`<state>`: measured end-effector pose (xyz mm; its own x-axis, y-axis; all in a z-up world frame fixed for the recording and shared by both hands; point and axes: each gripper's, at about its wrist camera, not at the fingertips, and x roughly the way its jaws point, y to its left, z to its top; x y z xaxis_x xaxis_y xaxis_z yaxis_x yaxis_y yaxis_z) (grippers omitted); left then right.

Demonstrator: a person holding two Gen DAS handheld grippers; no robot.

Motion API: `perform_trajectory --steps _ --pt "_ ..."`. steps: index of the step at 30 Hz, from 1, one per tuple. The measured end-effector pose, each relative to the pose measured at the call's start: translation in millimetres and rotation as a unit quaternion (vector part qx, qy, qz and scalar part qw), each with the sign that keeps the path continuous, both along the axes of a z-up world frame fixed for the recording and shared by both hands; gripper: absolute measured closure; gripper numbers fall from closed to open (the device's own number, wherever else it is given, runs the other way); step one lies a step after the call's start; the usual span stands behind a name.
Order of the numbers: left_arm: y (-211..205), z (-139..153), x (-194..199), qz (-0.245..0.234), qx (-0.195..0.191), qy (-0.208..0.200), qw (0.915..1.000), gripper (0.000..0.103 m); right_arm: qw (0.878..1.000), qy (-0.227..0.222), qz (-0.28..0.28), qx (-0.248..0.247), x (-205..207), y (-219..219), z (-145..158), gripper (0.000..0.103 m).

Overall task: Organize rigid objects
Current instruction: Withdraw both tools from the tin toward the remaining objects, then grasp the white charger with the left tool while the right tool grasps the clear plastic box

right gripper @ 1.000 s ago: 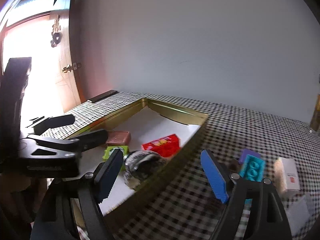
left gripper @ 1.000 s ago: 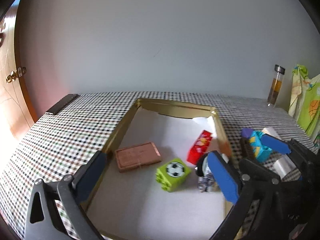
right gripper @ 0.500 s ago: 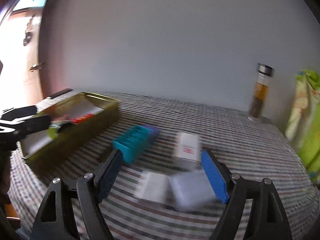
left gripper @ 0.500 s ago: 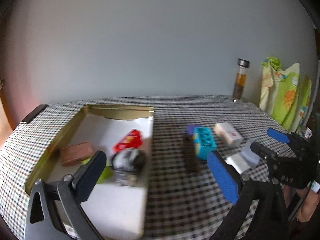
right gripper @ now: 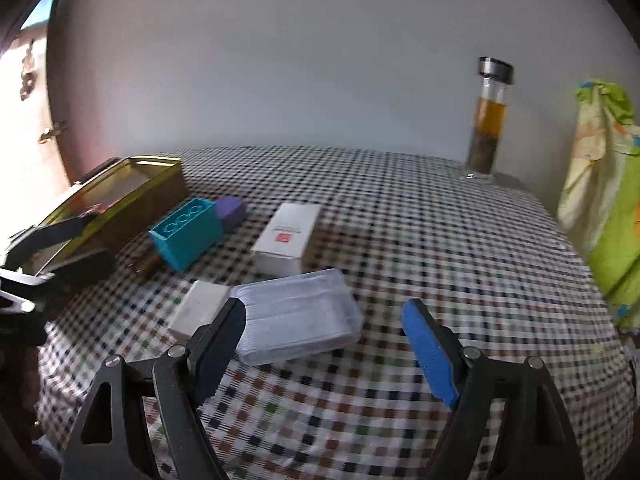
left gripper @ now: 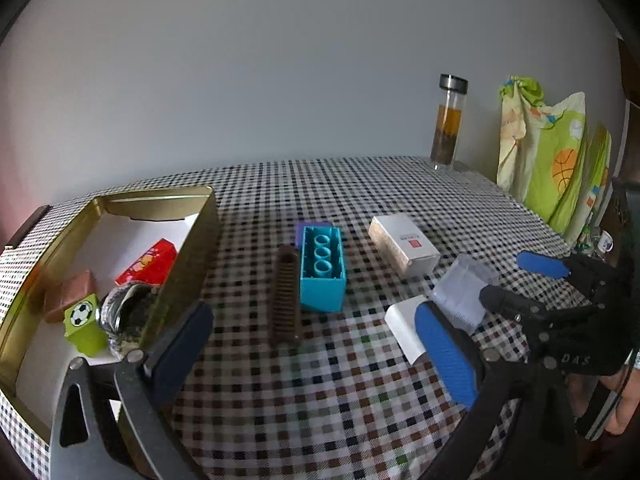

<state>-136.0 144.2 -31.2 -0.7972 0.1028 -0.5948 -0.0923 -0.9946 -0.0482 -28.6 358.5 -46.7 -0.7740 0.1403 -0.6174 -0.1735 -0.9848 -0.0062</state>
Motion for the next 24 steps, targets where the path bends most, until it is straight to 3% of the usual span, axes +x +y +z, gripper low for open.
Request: perform_trajectory --steps 9,17,24 --pt "4 -9 -9 -0.004 0.001 -0.026 0.9996 0.001 0.998 -0.050 0.039 0.012 -18 -12 -10 0.021" --pt "8 -16 -10 -0.015 -0.002 -0.039 0.9991 0.001 0.993 -0.095 0.060 -0.025 -34 2 -23 0.020" --pt "13 -16 -11 -0.022 -0.003 -0.039 0.9990 0.001 0.994 -0.096 0.047 -0.019 -33 3 -23 0.021"
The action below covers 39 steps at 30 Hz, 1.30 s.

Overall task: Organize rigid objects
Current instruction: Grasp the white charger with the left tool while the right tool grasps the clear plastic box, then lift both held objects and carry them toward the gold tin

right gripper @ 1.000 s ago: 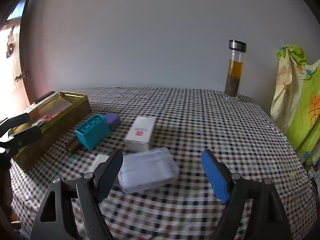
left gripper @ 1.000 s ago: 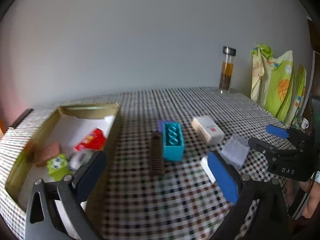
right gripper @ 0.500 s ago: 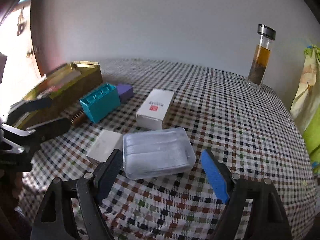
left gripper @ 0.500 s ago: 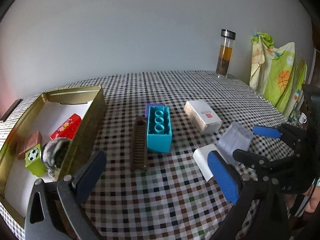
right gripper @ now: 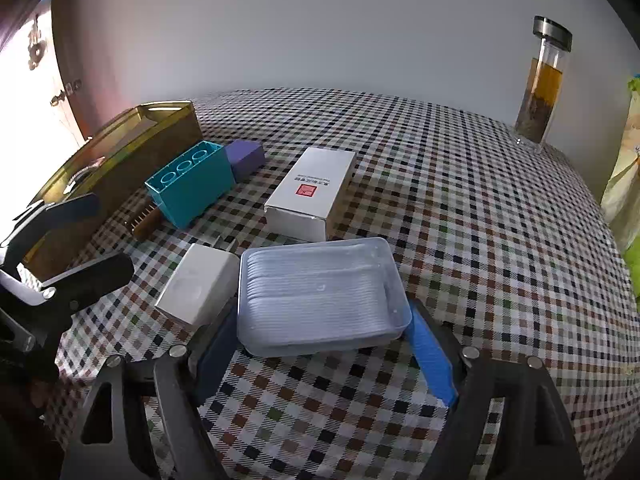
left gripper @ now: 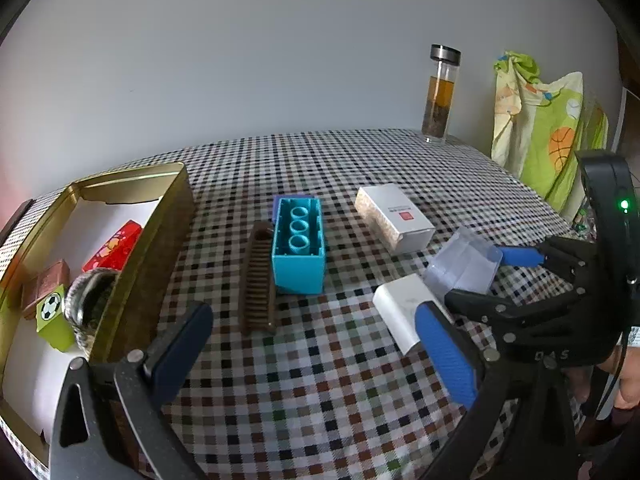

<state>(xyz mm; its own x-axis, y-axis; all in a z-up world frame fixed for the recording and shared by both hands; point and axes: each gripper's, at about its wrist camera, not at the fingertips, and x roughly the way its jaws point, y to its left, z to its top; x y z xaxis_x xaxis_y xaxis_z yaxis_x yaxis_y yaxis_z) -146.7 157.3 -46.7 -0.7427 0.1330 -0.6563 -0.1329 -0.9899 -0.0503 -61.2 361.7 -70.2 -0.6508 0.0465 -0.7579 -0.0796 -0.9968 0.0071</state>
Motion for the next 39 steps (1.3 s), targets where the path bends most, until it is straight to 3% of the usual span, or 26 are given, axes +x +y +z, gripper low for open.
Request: perform_trajectory --steps 11,18,22,25,28,29,30,39 --pt "26 -5 -10 -0.022 0.008 -0.019 0.9996 0.001 0.995 -0.003 -0.097 0.009 2 21 0 0.021" --pt "40 -15 -24 -0.033 0.015 -0.057 0.9977 0.021 0.992 -0.003 -0.130 0.008 4 30 1 0.021" --pt "47 -18 -27 -0.036 0.005 -0.068 0.9970 0.021 0.990 -0.002 -0.140 0.004 6 33 3 0.021" --pt "52 -22 -30 -0.047 -0.003 -0.079 0.9958 0.029 0.990 -0.002 -0.141 0.004 6 32 3 0.021" --pt "51 -22 -30 -0.057 0.009 -0.083 0.9949 0.051 0.990 -0.003 -0.140 0.005 5 33 4 0.021" --pt "50 -21 -29 -0.061 0.014 -0.082 0.9947 0.063 0.990 -0.002 -0.141 0.004 5 33 4 0.021" --pt "49 -20 -28 -0.066 0.019 -0.082 0.9942 0.065 0.990 -0.002 -0.141 0.004 6 32 4 0.021" --pt "32 -15 -22 -0.068 0.044 -0.064 0.9946 0.066 0.989 0.003 -0.145 0.007 8 32 4 0.021"
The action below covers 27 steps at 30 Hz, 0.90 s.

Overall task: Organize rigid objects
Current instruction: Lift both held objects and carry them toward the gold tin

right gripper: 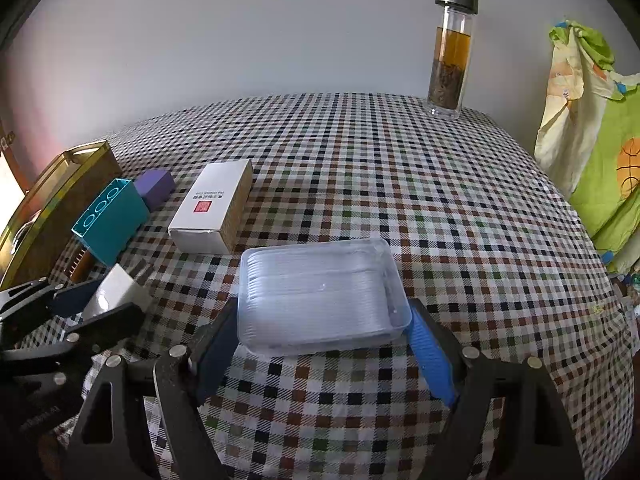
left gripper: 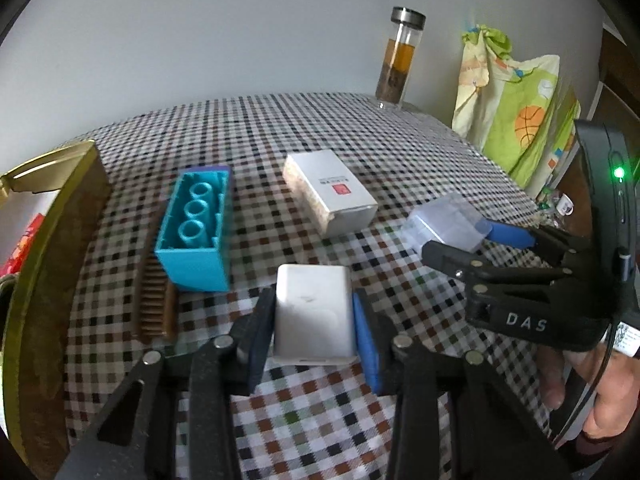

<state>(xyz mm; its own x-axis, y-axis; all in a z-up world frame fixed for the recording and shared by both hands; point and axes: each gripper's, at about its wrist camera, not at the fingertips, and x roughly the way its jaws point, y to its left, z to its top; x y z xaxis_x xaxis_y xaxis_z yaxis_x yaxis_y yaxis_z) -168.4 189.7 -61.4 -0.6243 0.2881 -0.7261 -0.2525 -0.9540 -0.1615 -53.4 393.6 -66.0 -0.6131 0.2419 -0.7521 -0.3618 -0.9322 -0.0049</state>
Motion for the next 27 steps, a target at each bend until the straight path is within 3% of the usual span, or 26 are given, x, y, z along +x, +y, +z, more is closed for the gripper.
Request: perform_trajectory --steps 13,19,27 --pt "-16 11 8 0.020 -0.001 0.048 0.9986 0.066 0.998 0.053 0.014 0.018 7 -18 14 0.021" --pt "-33 13 14 0.035 0.008 0.057 0.9978 0.066 0.997 0.074 0.016 0.001 12 -15 16 0.021" --pt "-40 17 22 0.043 -0.001 0.077 0.9961 0.066 0.995 0.084 0.047 0.012 4 -49 19 0.021"
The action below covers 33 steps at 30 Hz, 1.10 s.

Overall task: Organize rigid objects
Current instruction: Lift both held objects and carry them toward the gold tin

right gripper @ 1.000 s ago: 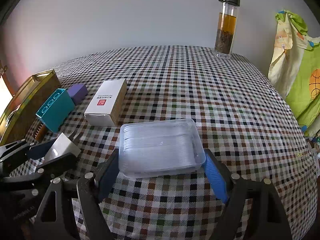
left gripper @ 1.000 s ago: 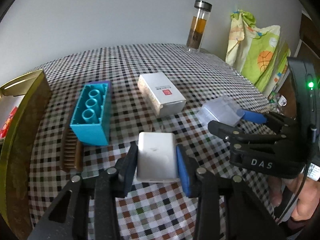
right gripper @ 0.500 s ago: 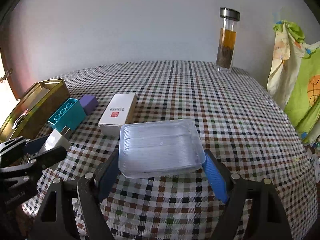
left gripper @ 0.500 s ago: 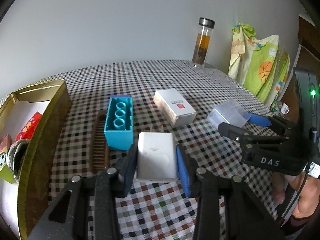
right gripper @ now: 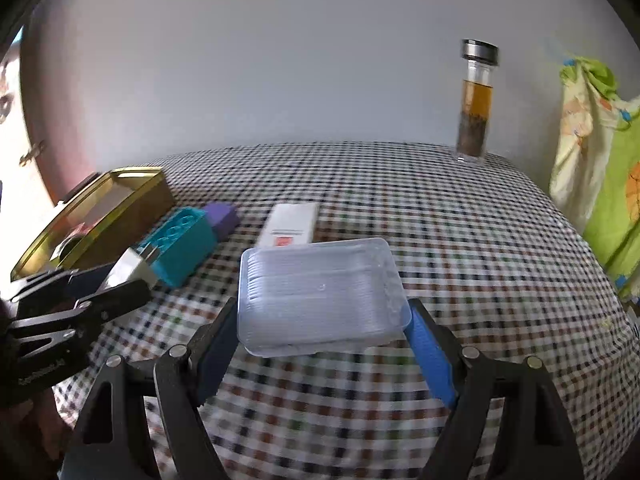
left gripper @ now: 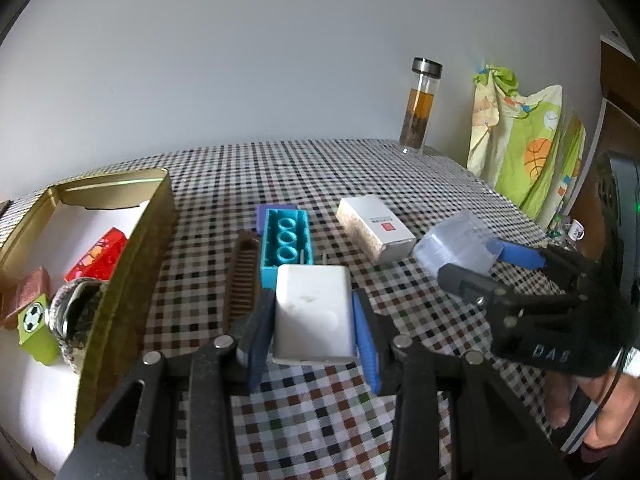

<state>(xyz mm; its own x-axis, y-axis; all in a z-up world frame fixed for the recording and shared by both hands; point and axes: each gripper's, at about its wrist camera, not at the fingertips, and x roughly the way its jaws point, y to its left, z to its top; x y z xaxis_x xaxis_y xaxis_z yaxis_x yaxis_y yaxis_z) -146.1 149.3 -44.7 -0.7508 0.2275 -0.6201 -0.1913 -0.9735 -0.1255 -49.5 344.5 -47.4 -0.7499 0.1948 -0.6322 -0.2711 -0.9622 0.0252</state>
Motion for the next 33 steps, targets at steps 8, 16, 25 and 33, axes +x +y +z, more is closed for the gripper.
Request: perform_trajectory --steps 8,16,25,33 --pt "-10 6 9 0.007 0.009 0.030 0.9995 0.066 0.999 0.031 0.017 -0.001 -7 -21 6 0.021" --pt "-13 14 18 0.014 0.000 0.065 0.9978 0.066 0.997 0.077 -0.005 -0.005 -2 -24 11 0.021" --pt "-18 20 29 0.025 -0.010 0.098 0.9948 0.066 0.992 0.123 -0.021 -0.001 12 -28 19 0.021" --pt "-27 24 36 0.039 -0.015 0.118 0.9921 0.066 0.988 0.151 -0.022 0.005 16 -38 23 0.021"
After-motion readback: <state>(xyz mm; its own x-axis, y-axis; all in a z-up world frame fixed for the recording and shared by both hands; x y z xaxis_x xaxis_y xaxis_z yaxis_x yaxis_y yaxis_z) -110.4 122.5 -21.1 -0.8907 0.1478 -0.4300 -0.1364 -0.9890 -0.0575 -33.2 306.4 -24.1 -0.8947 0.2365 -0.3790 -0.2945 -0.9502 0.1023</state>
